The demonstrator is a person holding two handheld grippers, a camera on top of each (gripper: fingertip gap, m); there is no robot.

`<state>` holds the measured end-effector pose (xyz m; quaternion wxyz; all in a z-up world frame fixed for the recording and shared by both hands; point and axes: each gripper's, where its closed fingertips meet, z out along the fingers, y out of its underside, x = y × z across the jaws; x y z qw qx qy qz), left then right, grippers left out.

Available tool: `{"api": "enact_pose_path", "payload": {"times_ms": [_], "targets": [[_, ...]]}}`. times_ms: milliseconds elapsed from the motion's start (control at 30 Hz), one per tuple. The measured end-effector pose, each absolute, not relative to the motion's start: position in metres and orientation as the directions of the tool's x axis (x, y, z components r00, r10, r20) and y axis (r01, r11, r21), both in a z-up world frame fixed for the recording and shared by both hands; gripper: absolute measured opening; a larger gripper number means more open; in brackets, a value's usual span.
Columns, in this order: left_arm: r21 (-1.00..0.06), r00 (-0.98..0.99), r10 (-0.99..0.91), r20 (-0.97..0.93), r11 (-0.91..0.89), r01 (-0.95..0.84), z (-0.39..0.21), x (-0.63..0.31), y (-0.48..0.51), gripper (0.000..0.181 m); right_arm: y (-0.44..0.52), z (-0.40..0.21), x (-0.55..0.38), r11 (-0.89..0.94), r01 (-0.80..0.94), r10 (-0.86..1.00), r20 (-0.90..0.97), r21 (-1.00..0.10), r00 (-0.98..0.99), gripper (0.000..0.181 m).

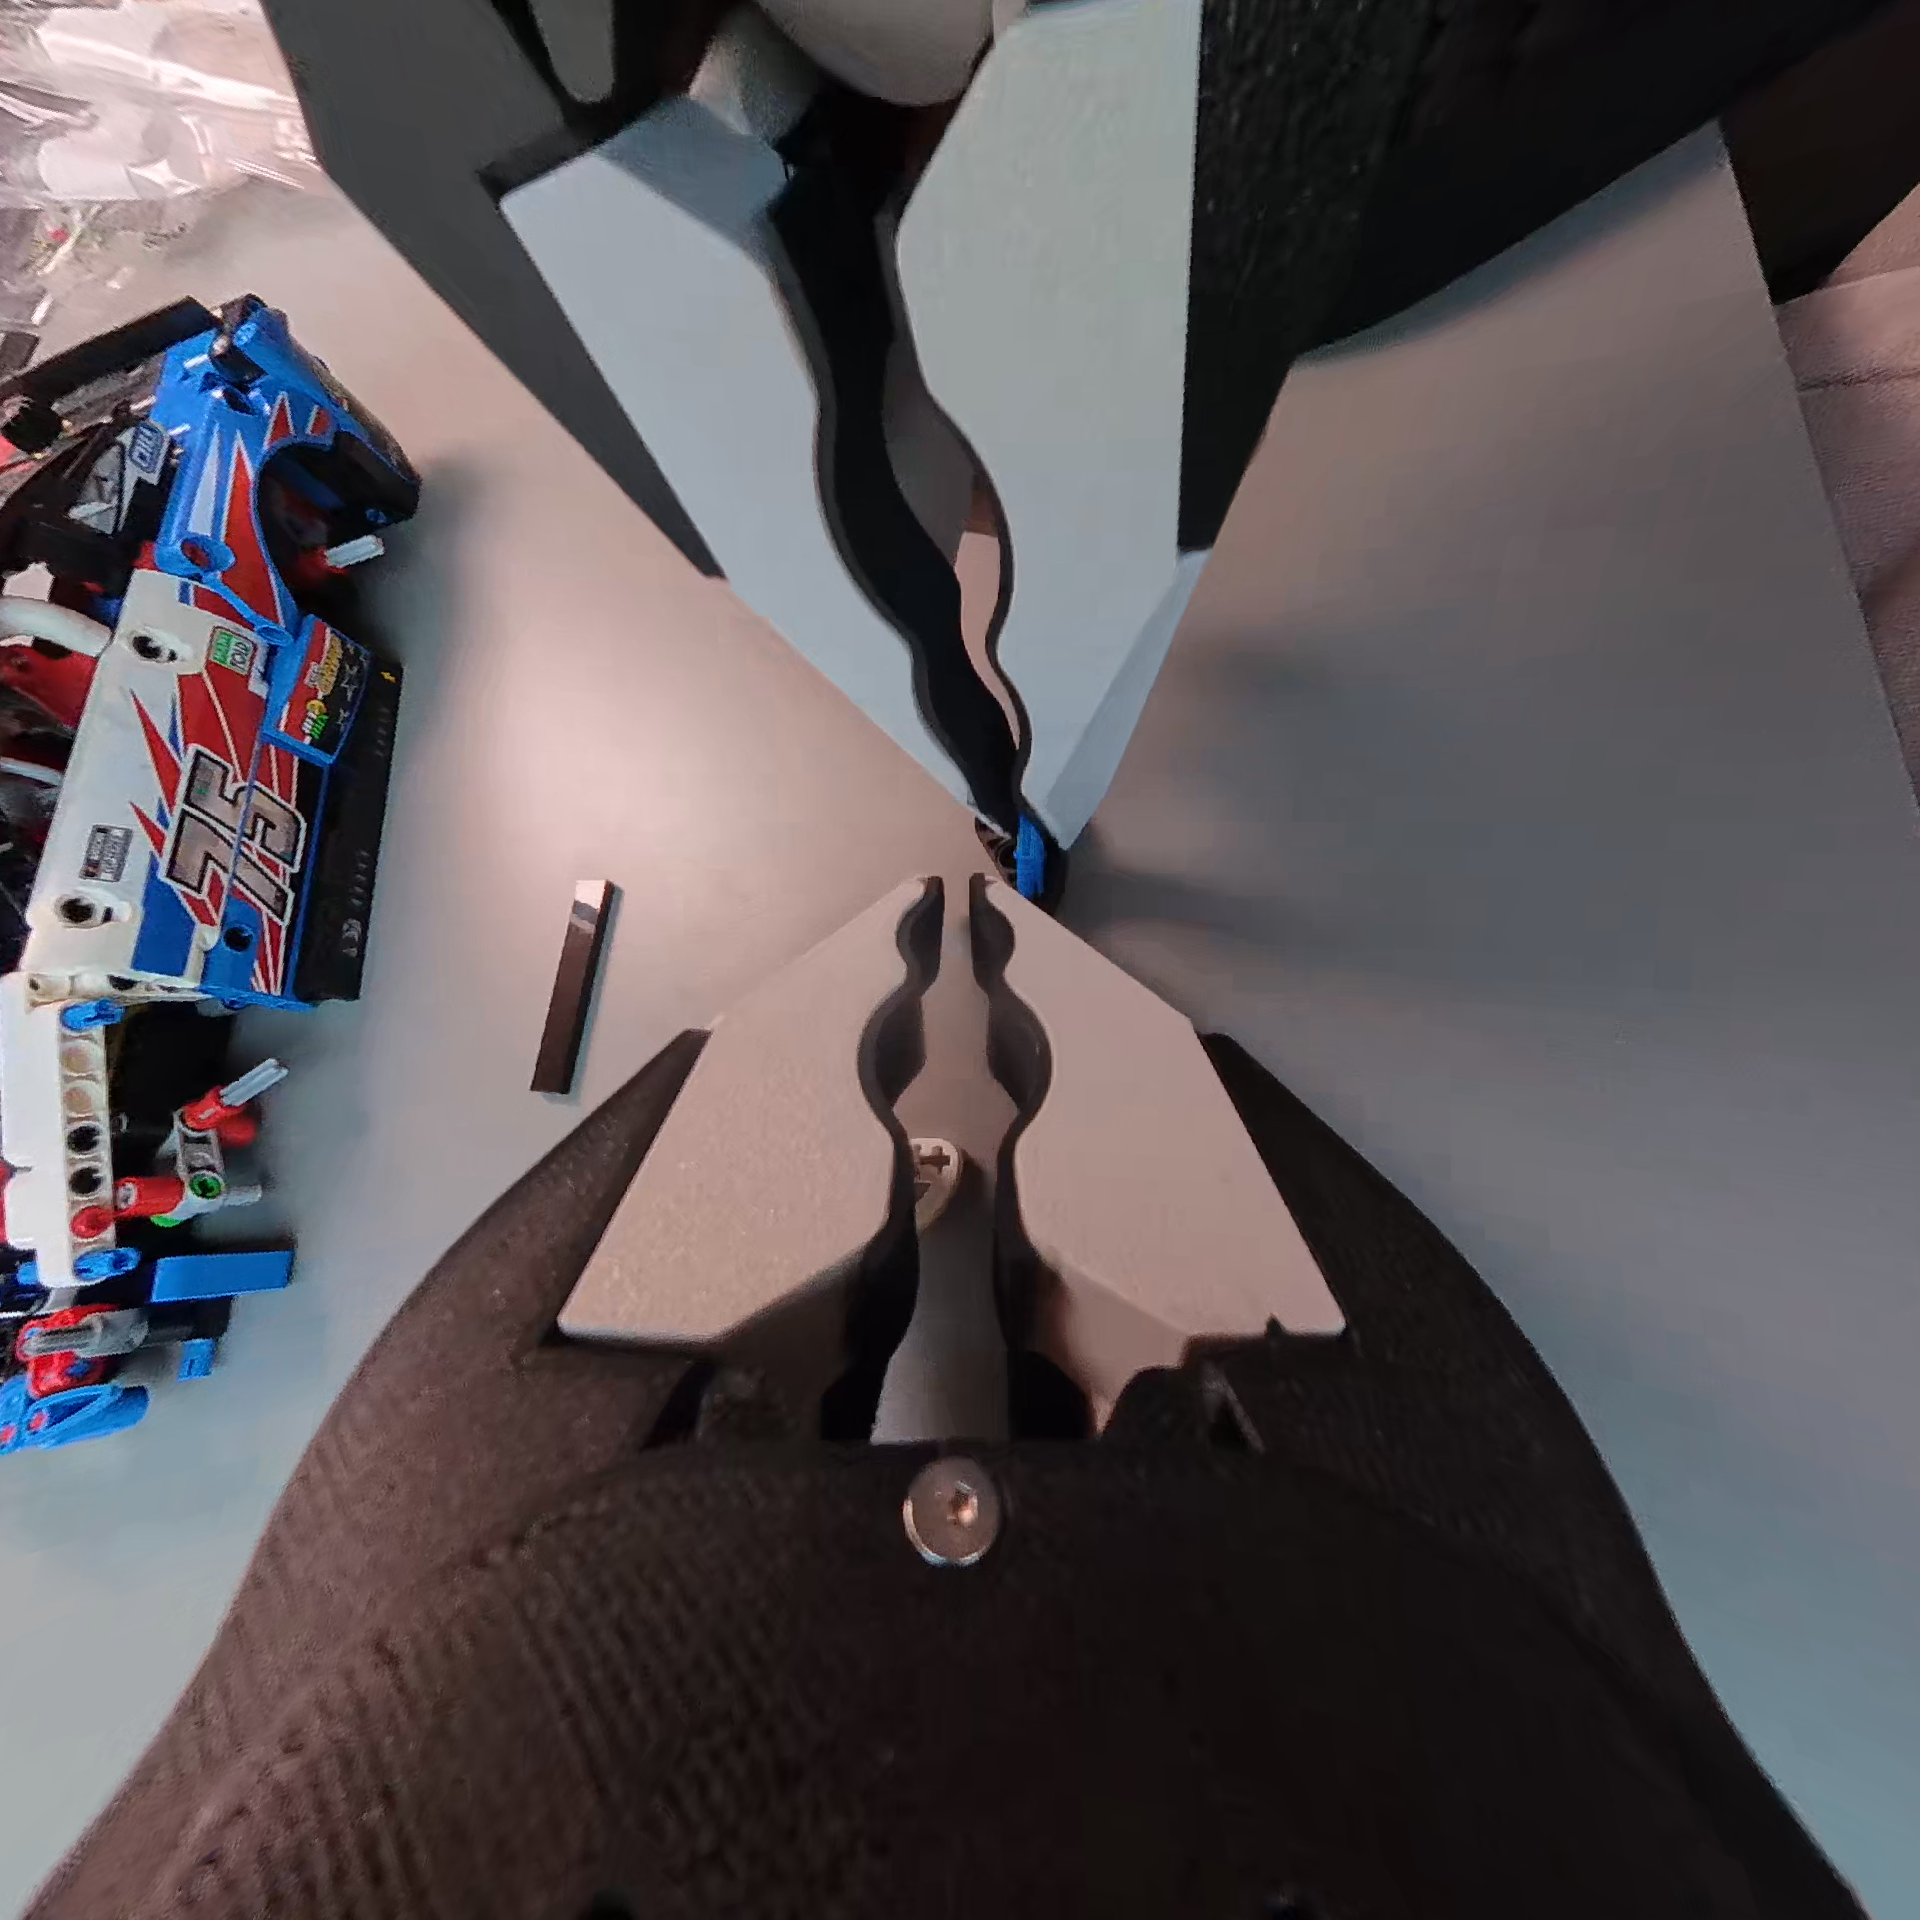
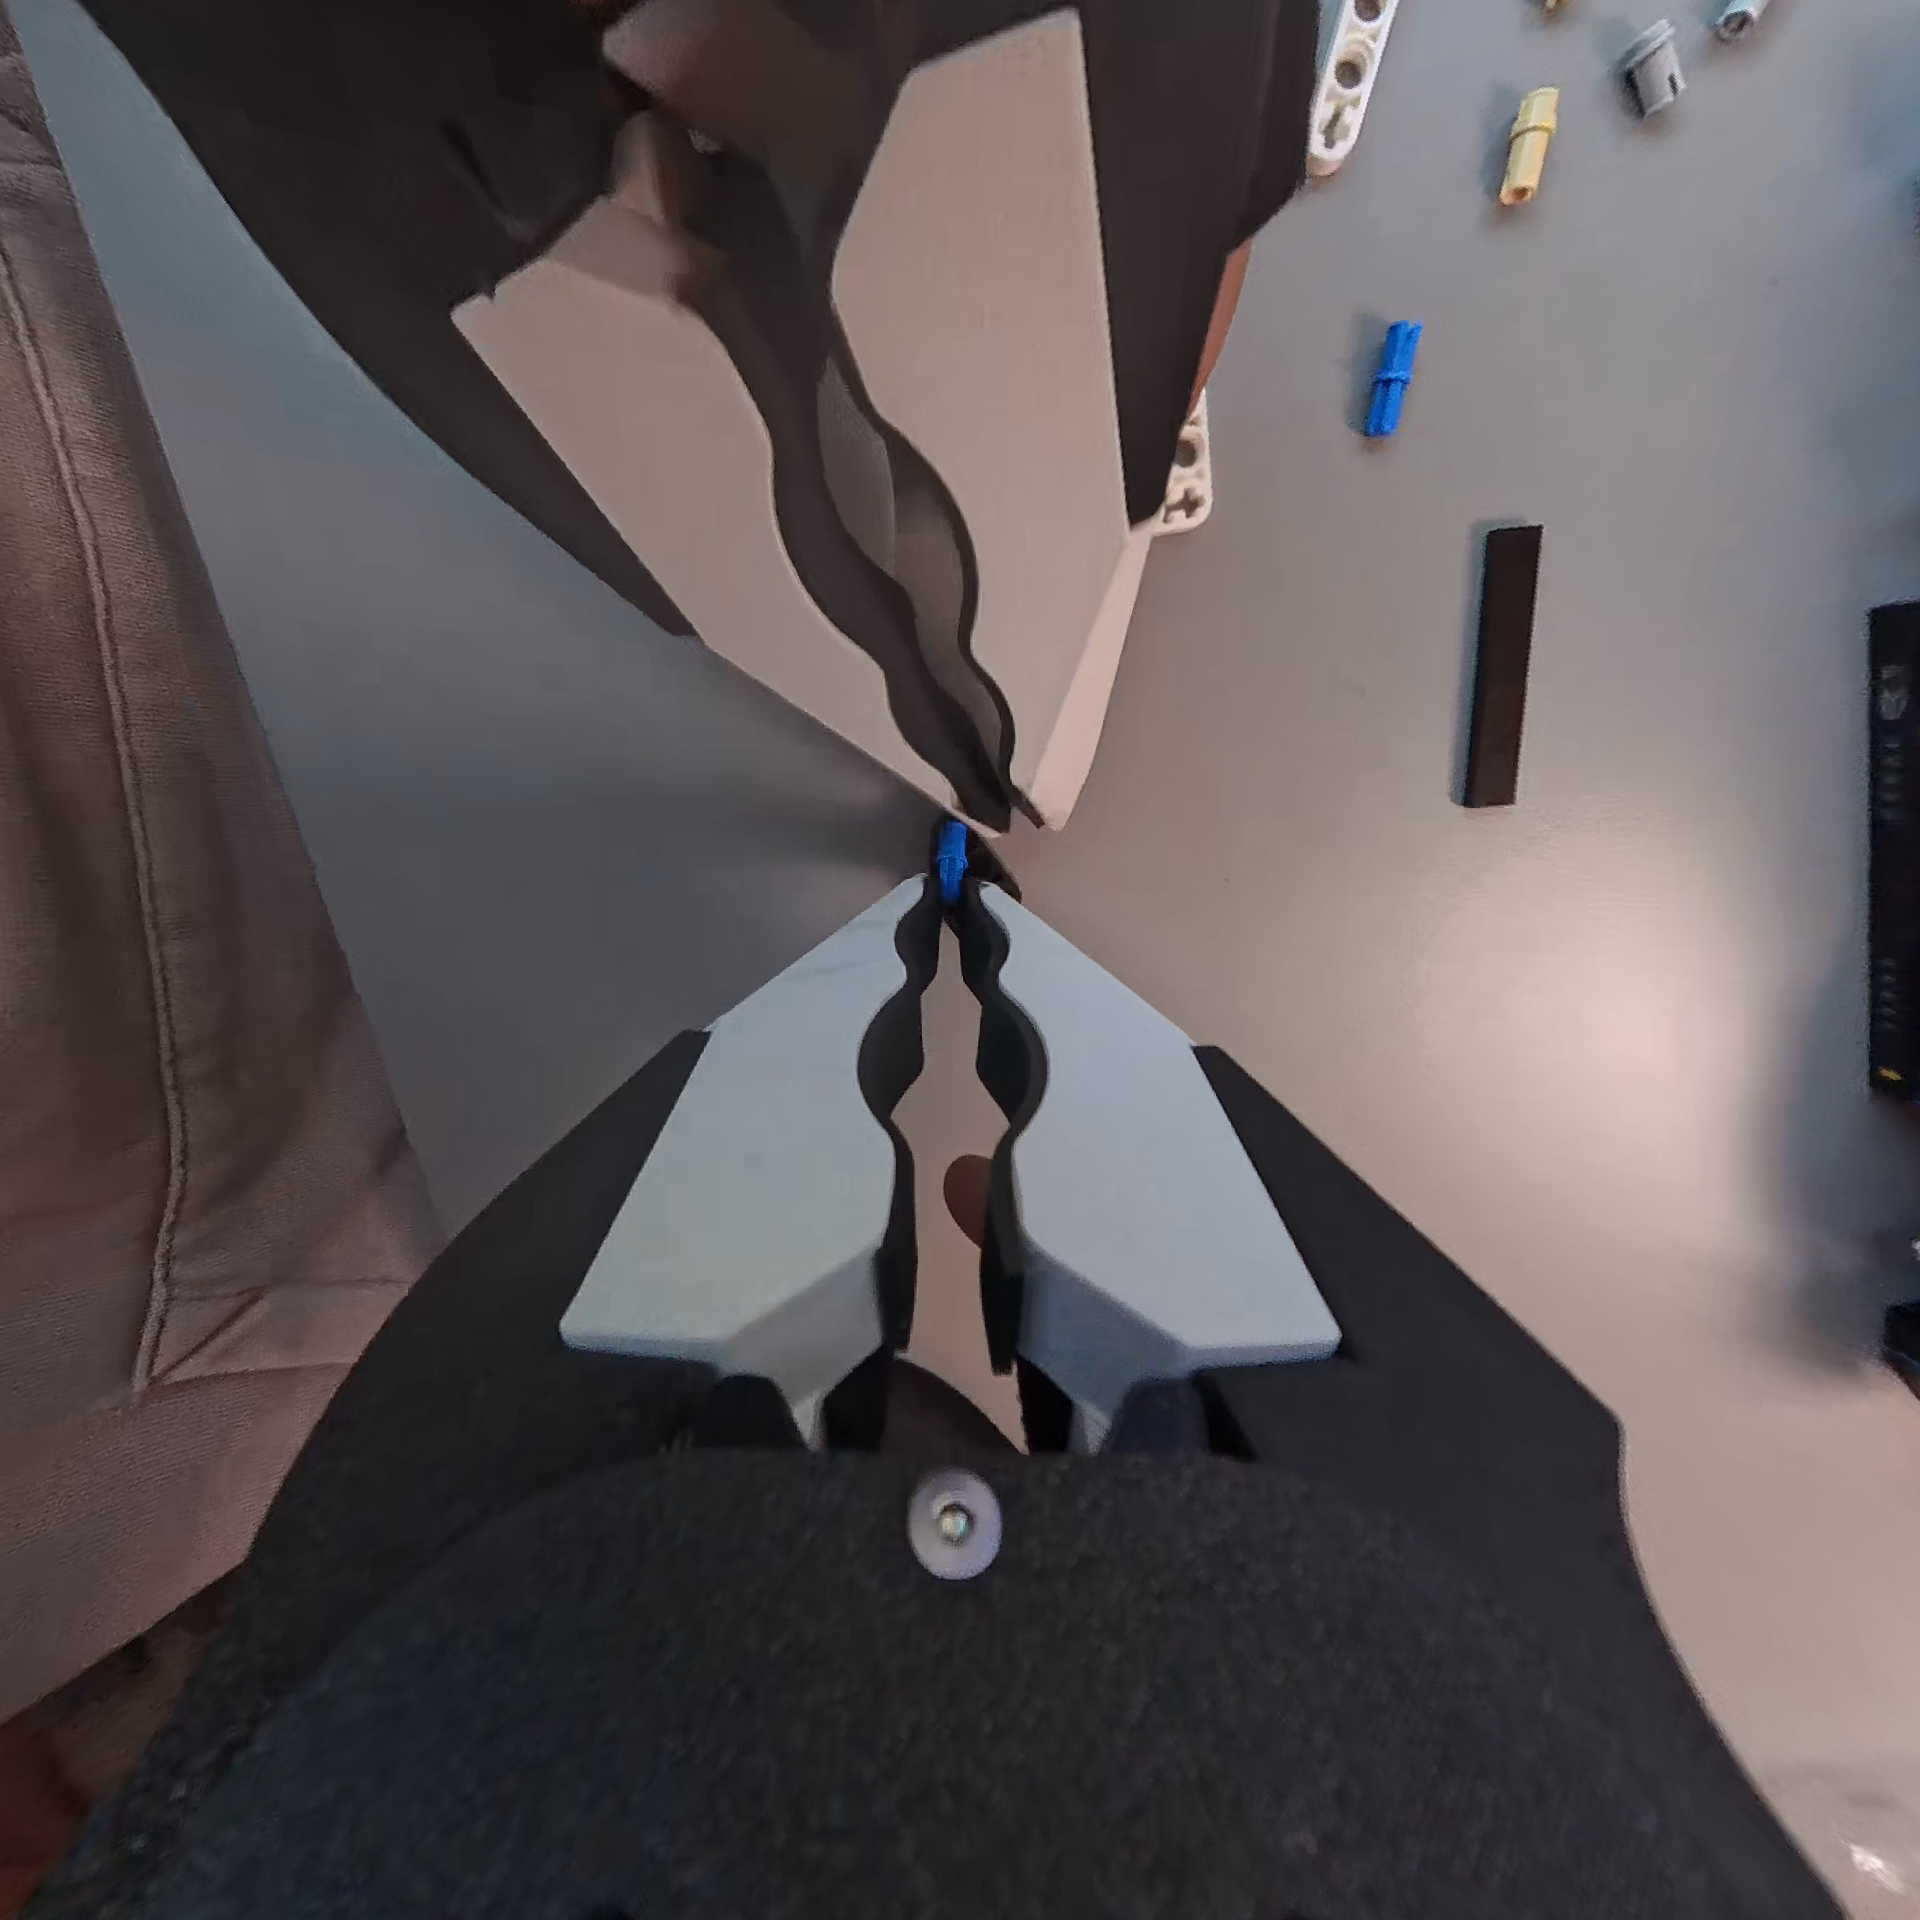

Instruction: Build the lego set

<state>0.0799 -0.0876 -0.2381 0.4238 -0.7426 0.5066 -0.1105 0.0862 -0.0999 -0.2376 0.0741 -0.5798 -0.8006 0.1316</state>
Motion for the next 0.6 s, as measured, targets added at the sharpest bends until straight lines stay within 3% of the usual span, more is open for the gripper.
{"api": "enact_pose_path", "payload": {"times_ms": [267,433,600], "targets": [[-0.780,0.400,-0.905,-0.142,-0.147,-0.608,-0.233,0.078,-0.100,0.013,-0.097,-0.232,0.090,0.285,0.902,0.942,-0.079,-0.324,-0.326,0.000],[-0.791,0.411,-0.894,-0.176,-0.120,-0.600,-0.230,0.082,-0.097,0.017,-0.100,-0.224,0.086,0.242,0.876,0.947,-0.094,-0.416,-0.306,0.001],[-0.839,0.413,-0.893,-0.176,-0.083,-0.538,-0.213,0.087,-0.099,0.002,-0.101,-0.214,0.081,0.192,0.822,0.954,-0.093,-0.535,-0.284,0.000]]}}
